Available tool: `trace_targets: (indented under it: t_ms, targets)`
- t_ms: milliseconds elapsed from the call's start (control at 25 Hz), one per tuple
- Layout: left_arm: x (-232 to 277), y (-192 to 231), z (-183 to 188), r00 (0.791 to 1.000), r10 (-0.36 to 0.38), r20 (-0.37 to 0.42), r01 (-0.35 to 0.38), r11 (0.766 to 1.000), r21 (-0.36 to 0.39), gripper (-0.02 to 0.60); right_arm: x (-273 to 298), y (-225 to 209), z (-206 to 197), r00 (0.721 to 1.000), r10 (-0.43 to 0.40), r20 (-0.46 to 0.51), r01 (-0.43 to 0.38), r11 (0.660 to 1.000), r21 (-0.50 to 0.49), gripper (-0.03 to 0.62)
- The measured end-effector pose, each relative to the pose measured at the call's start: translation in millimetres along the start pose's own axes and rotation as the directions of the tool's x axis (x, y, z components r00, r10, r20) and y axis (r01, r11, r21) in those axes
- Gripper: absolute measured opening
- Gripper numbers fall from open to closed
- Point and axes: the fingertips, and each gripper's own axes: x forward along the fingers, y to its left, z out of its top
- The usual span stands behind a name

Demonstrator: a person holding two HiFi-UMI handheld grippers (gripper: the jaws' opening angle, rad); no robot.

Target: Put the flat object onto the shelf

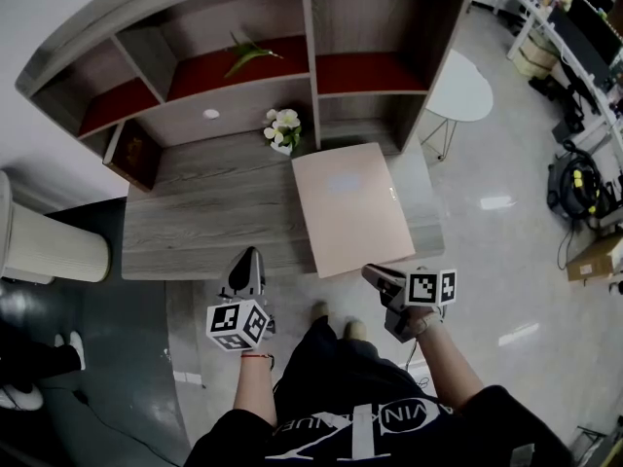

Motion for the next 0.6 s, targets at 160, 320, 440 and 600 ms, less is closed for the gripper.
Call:
trace_targets:
  t_ms: [160,320,440,600]
  targets:
    - [1,-2,4,1.0,-0.006,0.009,0.006,1.0,0.007,0.005,-7,1,17,0.998,-0.012,0.062,0.014,0.999,-0.031,0.011]
    - [1,-3,9,1.0,-0.007,0.019,0.007,1.0,0.014,0.005,-15,5,34,0.993,-0.013,0.114,0.022,0.997,-0.077,0.009]
    - [0,-3,14,1.0,-0.004,0.028,0.003,1.0,0.021,0.005,-21,6,46,0.989,-0.032,0.148,0.052,0.989,-0.137,0.009]
    - [-2,-3,20,0.999,0.0,0.042,-0.001,1.0,0.031,0.005,-25,11,58,0.983,-0.04,0.18,0.079,0.974,-0.213,0.009]
